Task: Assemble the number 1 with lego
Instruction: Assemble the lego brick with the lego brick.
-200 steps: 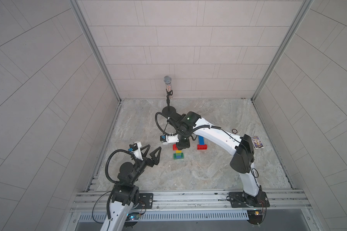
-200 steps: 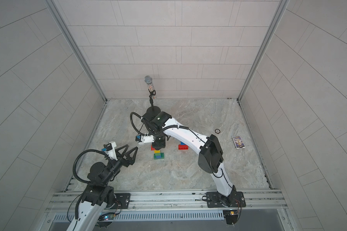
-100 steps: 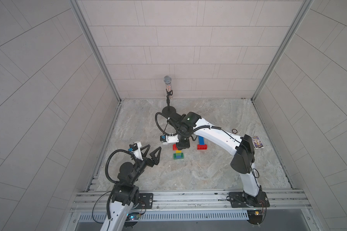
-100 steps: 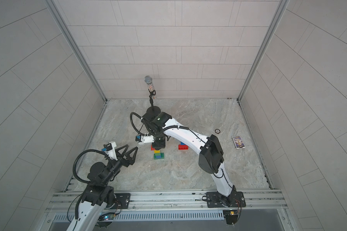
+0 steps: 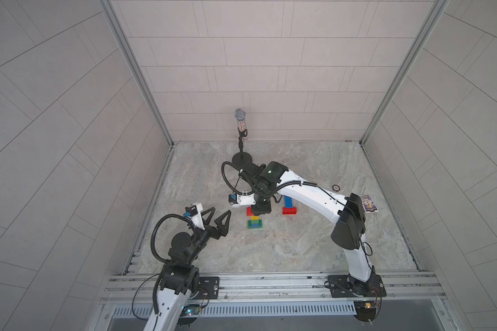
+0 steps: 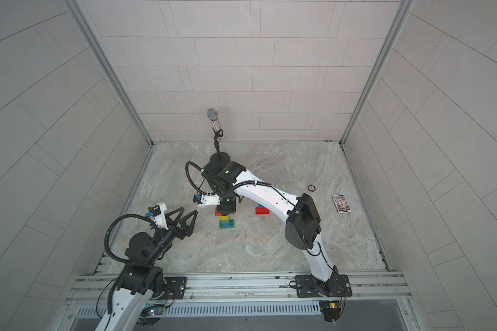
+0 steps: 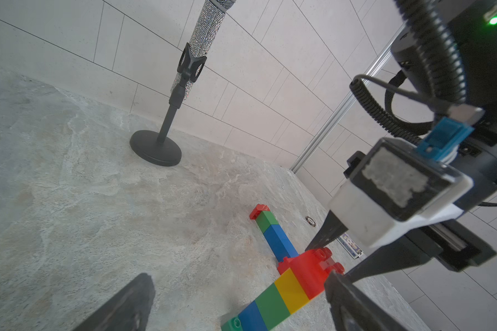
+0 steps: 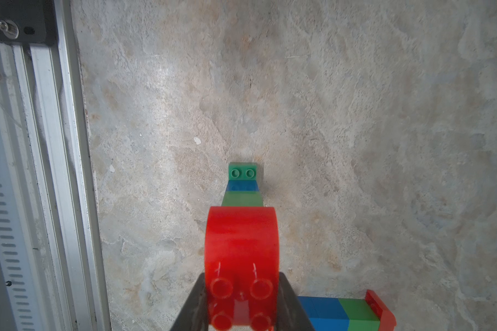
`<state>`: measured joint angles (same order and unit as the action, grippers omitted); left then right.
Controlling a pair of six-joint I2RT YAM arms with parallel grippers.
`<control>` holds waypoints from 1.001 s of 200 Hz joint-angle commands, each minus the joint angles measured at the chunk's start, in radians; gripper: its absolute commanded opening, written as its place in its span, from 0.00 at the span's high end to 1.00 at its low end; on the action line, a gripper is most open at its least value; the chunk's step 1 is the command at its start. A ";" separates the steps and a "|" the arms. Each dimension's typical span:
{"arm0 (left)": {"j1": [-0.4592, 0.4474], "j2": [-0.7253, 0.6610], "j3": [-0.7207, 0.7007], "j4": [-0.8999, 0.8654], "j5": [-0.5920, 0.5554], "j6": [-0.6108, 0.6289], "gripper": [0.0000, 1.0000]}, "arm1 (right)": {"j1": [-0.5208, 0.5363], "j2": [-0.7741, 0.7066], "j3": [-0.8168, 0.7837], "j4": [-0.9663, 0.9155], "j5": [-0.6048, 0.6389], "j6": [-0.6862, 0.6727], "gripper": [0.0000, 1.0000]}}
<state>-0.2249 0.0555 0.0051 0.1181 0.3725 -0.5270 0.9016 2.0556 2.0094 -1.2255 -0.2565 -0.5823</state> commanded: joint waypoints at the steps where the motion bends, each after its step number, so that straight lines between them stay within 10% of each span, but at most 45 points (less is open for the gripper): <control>1: -0.003 -0.002 -0.016 0.017 -0.004 -0.008 0.00 | 0.028 0.094 -0.075 -0.020 -0.003 0.015 0.68; 38: -0.003 -0.002 -0.016 0.017 -0.004 -0.009 0.00 | 0.027 0.066 -0.065 -0.005 0.011 0.019 0.40; 49: -0.003 -0.002 -0.016 0.017 -0.004 -0.008 0.00 | 0.027 0.058 -0.060 -0.005 0.012 0.019 0.00; 200: -0.002 0.000 -0.016 0.017 -0.005 -0.009 0.00 | -0.042 -0.114 -0.053 0.077 0.027 0.061 0.01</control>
<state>-0.2230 0.0589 0.0051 0.1001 0.3580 -0.5312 0.8623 1.9732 1.9499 -1.1633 -0.2352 -0.5407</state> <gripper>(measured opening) 0.997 0.993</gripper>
